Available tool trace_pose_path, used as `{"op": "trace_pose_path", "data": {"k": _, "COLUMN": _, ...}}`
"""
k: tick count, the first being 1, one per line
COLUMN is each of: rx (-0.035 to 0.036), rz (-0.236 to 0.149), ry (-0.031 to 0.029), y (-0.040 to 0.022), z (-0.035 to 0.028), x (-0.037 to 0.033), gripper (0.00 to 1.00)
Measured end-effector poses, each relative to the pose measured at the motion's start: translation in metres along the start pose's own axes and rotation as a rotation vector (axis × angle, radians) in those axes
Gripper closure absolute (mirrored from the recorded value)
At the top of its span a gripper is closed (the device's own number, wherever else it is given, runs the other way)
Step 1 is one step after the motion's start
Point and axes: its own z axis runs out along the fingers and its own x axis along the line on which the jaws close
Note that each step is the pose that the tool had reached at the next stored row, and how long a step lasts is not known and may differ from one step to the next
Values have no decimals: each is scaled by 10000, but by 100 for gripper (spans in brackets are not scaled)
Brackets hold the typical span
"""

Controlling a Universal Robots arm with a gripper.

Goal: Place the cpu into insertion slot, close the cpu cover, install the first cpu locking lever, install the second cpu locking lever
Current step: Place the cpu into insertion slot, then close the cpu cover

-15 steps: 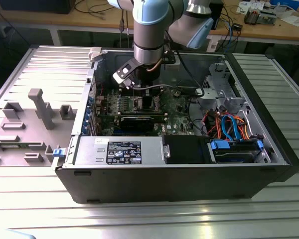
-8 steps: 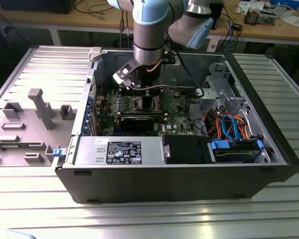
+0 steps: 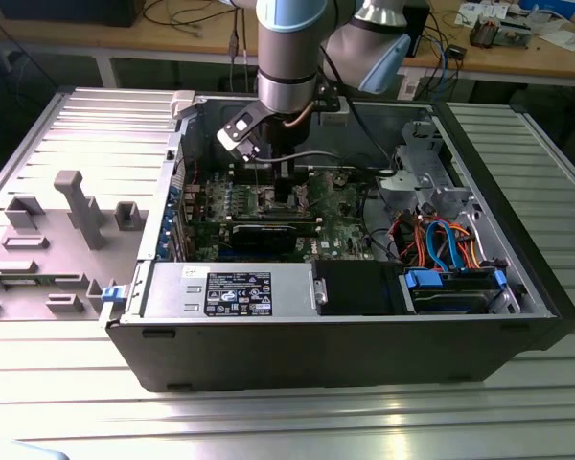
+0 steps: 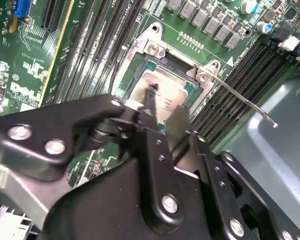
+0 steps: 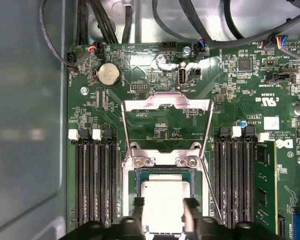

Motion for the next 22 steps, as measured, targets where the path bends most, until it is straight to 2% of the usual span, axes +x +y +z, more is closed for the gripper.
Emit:
{"op": "trace_pose_path", "data": {"k": 1, "rx": 8, "rz": -1, "ry": 2, "y": 4, "z": -7, "x": 0, "gripper": 70}}
{"op": "trace_pose_path", "data": {"k": 2, "rx": 10, "rz": -1, "ry": 2, "y": 7, "z": -8, "x": 0, "gripper": 82}}
{"op": "trace_pose_path", "data": {"k": 3, "rx": 12, "rz": 1, "ry": 0, "y": 9, "z": -9, "x": 0, "gripper": 88}}
{"op": "trace_pose_path", "data": {"k": 19, "rx": 11, "rz": 0, "ry": 0, "y": 14, "z": -8, "x": 0, "gripper": 89}}
{"op": "trace_pose_path", "data": {"k": 22, "rx": 12, "rz": 0, "ry": -1, "y": 15, "z": -44, "x": 1, "gripper": 89}}
